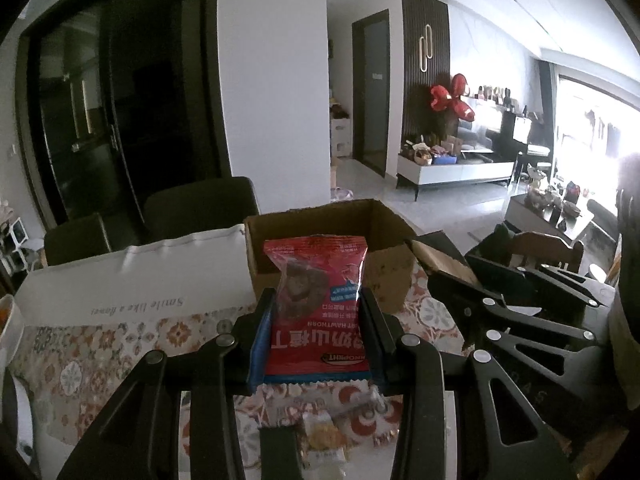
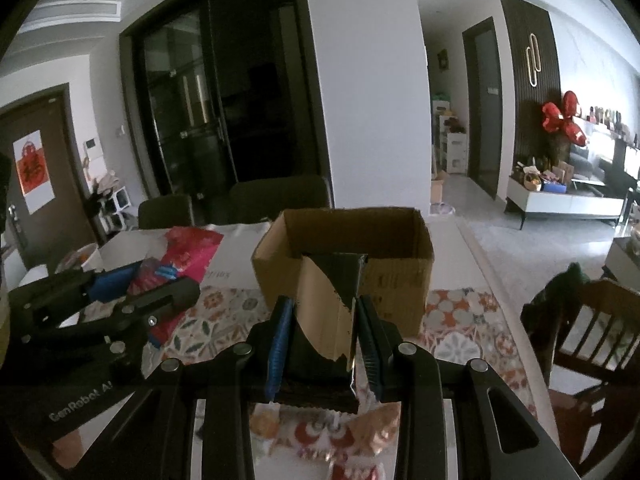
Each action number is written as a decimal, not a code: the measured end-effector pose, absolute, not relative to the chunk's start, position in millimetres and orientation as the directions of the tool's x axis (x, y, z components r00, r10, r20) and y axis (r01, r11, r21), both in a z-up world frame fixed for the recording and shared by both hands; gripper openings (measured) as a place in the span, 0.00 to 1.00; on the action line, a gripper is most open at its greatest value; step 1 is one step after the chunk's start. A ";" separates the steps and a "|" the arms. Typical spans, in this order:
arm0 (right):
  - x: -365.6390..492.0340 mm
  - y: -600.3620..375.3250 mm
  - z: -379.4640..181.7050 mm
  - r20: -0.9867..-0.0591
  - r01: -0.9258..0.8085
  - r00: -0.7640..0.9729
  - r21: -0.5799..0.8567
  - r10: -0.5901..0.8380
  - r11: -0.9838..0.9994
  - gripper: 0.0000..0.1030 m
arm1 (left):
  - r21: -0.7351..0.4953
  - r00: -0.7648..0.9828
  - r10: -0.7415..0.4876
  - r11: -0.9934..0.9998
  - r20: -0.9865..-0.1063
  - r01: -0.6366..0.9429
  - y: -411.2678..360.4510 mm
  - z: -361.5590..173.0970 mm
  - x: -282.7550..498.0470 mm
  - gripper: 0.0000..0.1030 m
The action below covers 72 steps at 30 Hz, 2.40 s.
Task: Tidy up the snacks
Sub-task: 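Carry the red bag and the black-and-gold bar over the cardboard box, then open both tools to drop the snacks into the box, then move both tools from the box back to the snacks on the table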
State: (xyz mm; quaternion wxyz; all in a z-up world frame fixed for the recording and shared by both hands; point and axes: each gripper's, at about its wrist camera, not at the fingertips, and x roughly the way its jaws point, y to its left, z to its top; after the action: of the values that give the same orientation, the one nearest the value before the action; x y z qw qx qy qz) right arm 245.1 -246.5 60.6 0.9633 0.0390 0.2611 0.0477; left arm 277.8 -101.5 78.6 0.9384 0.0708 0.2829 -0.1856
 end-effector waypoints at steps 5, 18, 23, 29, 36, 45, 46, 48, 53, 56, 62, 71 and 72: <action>282.7 -253.9 67.2 -0.522 -0.082 0.845 0.091 0.118 0.992 0.33 | 0.022 0.745 -0.315 0.914 -0.588 0.404 -112.1 83.1 316.5 0.39; 386.3 -277.8 63.2 -0.615 -0.089 0.781 0.067 0.111 0.994 0.33 | 0.008 0.669 -0.315 0.901 -0.673 0.433 -139.0 67.5 410.0 0.39; 409.1 -281.9 57.6 -0.639 -0.078 0.762 0.066 0.102 0.995 0.33 | -0.019 0.626 -0.309 0.905 -0.716 0.426 -145.0 53.0 438.5 0.39; 434.4 -285.2 49.1 -0.673 -0.054 0.735 0.057 0.079 0.997 0.33 | -0.040 0.589 -0.293 0.914 -0.753 0.404 -149.1 36.7 462.7 0.44; 430.1 -294.4 45.8 -0.677 0.000 0.736 0.051 0.034 0.999 0.45 | 0.004 0.629 -0.247 0.929 -0.737 0.370 -144.1 37.3 454.6 0.69; 387.6 -279.9 50.6 -0.627 -0.001 0.779 0.013 0.009 1.000 0.57 | 0.006 0.690 -0.242 0.941 -0.682 0.337 -117.1 53.6 408.9 0.71; 380.5 -277.0 51.5 -0.621 -0.002 0.784 0.009 0.007 1.000 0.57 | 0.010 0.695 -0.242 0.941 -0.677 0.337 -113.5 54.7 403.2 0.72; 368.0 -272.6 53.6 -0.606 -0.004 0.795 0.006 0.007 1.000 0.57 | 0.024 0.714 -0.234 0.943 -0.660 0.332 -108.0 58.6 389.8 0.72; 338.4 -262.3 58.6 -0.571 -0.016 0.820 0.012 0.020 1.000 0.57 | 0.038 0.736 -0.241 0.940 -0.633 0.340 -99.4 64.3 360.5 0.73; 320.6 -255.6 61.3 -0.551 -0.023 0.834 0.003 0.021 1.000 0.57 | 0.023 0.737 -0.256 0.938 -0.625 0.346 -92.5 66.2 344.6 0.73; 284.8 -243.6 66.4 -0.509 -0.020 0.860 -0.008 0.013 1.000 0.57 | 0.017 0.758 -0.268 0.938 -0.595 0.345 -80.5 68.2 308.2 0.73; 237.9 -239.1 61.2 -0.487 -0.029 0.873 0.016 0.033 0.999 0.57 | 0.025 0.764 -0.281 0.932 -0.580 0.362 -73.8 62.6 256.4 0.73; 233.1 -239.4 59.6 -0.486 -0.027 0.873 0.018 0.032 0.999 0.57 | 0.027 0.765 -0.281 0.931 -0.579 0.363 -73.4 61.4 251.7 0.73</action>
State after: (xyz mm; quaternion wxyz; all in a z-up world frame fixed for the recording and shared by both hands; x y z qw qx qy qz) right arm 233.1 -239.4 59.6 0.9677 0.0054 0.2514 0.0153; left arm 251.7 -73.4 61.4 0.9369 0.0691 0.2965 -0.1720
